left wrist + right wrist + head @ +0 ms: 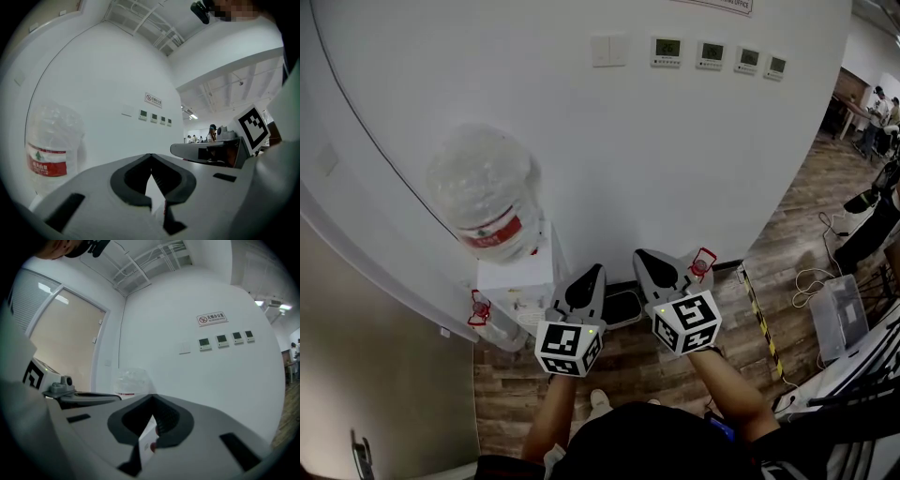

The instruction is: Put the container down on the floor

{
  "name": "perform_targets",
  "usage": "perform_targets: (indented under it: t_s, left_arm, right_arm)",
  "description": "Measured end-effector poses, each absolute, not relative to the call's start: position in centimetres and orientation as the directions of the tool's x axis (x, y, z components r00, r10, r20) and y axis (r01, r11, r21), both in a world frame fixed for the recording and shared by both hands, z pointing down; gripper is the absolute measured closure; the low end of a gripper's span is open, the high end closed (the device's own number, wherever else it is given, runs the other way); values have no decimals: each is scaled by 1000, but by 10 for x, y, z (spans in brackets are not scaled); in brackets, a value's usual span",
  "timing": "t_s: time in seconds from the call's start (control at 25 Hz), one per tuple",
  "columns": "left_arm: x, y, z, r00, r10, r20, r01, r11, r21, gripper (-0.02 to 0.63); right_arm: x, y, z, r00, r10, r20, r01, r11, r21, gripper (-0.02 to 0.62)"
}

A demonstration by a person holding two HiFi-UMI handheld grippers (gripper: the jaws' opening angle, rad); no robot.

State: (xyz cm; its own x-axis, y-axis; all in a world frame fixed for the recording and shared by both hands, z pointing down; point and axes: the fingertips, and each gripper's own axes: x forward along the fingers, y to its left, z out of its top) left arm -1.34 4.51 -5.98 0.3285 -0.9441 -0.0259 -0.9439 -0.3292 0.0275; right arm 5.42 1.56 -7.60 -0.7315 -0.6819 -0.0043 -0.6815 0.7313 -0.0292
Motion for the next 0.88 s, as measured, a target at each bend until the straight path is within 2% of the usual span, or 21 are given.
perform_targets:
  t_s: [0.88]
  left_arm:
    - [-18, 50, -56, 299, -954, -22, -950, -300, 82, 589]
  right_arm:
    - [58, 22, -76, -730, -683, -23, -683, 730, -32, 566]
